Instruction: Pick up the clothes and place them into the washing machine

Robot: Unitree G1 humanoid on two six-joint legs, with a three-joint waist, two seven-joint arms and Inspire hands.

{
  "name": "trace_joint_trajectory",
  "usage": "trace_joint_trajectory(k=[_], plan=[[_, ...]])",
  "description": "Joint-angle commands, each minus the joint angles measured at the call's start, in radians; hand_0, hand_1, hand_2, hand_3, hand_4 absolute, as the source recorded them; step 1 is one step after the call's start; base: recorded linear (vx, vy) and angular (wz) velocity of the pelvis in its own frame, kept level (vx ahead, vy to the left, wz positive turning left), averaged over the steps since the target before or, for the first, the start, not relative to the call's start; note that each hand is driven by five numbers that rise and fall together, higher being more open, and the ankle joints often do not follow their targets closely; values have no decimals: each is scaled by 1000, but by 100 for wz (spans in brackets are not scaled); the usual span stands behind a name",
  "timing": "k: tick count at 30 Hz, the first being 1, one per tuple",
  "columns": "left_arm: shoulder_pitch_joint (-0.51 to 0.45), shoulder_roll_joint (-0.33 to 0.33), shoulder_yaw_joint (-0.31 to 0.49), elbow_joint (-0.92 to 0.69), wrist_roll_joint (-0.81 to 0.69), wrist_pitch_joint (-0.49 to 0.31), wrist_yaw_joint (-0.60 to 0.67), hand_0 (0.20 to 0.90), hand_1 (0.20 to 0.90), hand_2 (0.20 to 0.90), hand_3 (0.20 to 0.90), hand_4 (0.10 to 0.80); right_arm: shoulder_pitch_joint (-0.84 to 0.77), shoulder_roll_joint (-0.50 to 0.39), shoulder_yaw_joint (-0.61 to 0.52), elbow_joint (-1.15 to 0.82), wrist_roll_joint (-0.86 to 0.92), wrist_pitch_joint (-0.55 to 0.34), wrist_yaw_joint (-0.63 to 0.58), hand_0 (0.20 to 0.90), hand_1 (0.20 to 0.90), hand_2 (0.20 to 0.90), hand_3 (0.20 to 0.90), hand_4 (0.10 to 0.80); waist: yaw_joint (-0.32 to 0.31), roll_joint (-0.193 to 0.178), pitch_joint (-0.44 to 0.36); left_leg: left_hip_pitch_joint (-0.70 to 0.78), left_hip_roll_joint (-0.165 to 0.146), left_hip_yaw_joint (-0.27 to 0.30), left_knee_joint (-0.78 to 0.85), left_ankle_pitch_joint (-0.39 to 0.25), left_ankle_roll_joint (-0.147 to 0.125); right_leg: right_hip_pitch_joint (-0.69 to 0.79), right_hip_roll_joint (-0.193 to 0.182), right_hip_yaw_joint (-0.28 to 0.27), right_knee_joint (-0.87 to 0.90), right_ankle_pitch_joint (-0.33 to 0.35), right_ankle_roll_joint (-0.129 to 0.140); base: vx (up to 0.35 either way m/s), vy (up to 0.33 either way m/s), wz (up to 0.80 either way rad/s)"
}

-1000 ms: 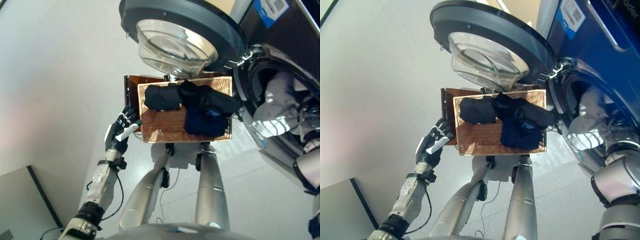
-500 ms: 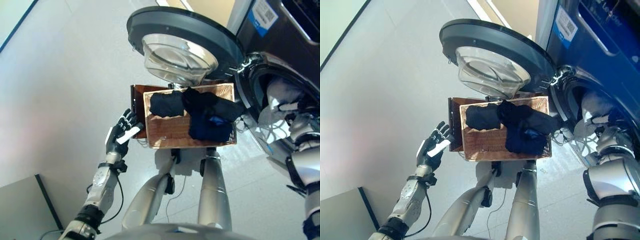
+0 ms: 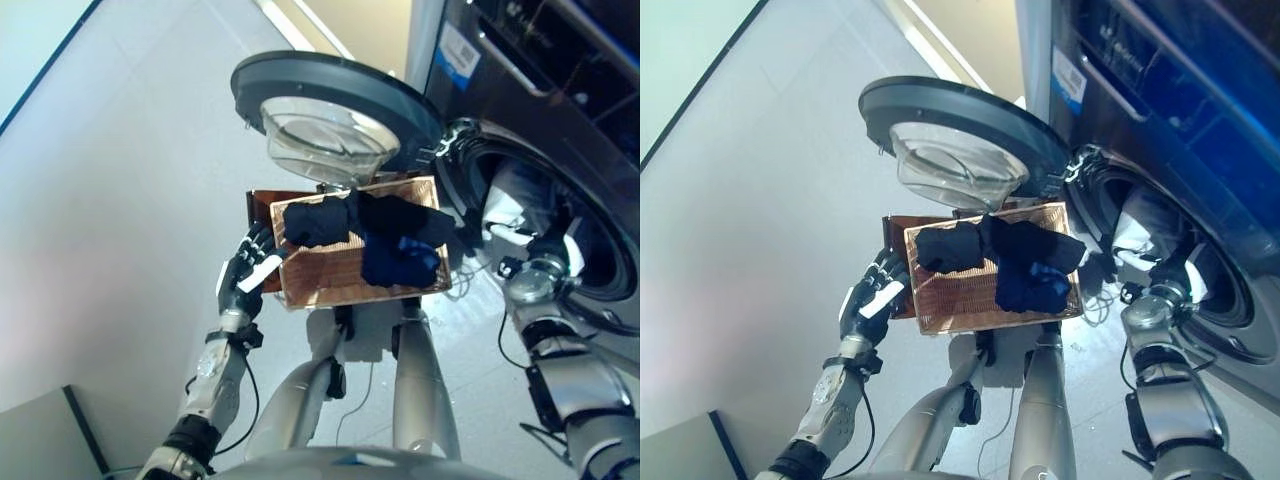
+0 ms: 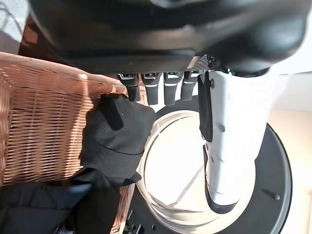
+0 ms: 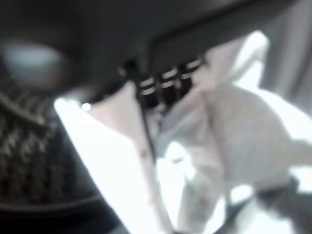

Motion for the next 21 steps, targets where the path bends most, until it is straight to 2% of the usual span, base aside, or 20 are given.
trace_joint_trajectory(k=[1, 6, 8, 9, 14, 18, 21], plan=[[8, 14, 54, -17, 9, -120, 10, 900, 900, 900, 900, 800, 79, 43, -4, -37, 93, -87, -24, 900, 900, 900, 900, 800, 6, -8, -23, -8, -2, -18, -10, -43, -127, 94, 20, -56, -157, 61, -18, 12, 20, -4], [21, 18, 64, -7, 15, -133, 27, 900, 900, 900, 900, 800, 135, 97, -2, -164, 83, -132, -37, 900, 900, 900, 900, 800, -2, -9, -19, -13, -1, -15, -10, -44, -125, 89, 21, -52, -162, 64, -17, 9, 25, -5], [26, 19, 68, -6, 15, -138, 32, 900, 900, 900, 900, 800, 150, 94, 2, -200, 44, -131, -56, 900, 900, 900, 900, 800, -4, -10, -18, -14, -1, -14, -10, -45, -125, 90, 22, -52, -166, 65, -17, 15, 14, -4], [25, 20, 66, -4, 21, -140, 35, 900, 900, 900, 900, 800, 144, 68, 29, -205, -34, -104, -78, 900, 900, 900, 900, 800, -3, -10, -18, -15, -1, -15, -10, -44, -125, 90, 22, -54, -168, 66, -16, 0, 0, 0], [19, 26, 64, -11, 37, -140, 43, 900, 900, 900, 900, 800, 134, 36, 50, -247, -118, -71, -99, 900, 900, 900, 900, 800, 1, -15, -21, -21, 2, -13, -10, -42, -124, 81, 25, -55, -166, 68, -17, 0, -4, -2], [17, 26, 61, -3, 32, -135, 49, 900, 900, 900, 900, 800, 185, 65, 25, -359, -91, -88, -93, 900, 900, 900, 900, 800, -7, -26, -18, -25, 6, -8, -10, -42, -124, 75, 31, -51, -167, 68, -16, 4, -16, -5], [14, 21, 61, 10, 29, -137, 58, 900, 900, 900, 900, 800, 252, 116, 1, -433, -23, -137, -75, 900, 900, 900, 900, 800, -19, -31, -12, -23, 10, -5, -10, -43, -124, 74, 34, -50, -163, 66, -16, 15, -9, -7]])
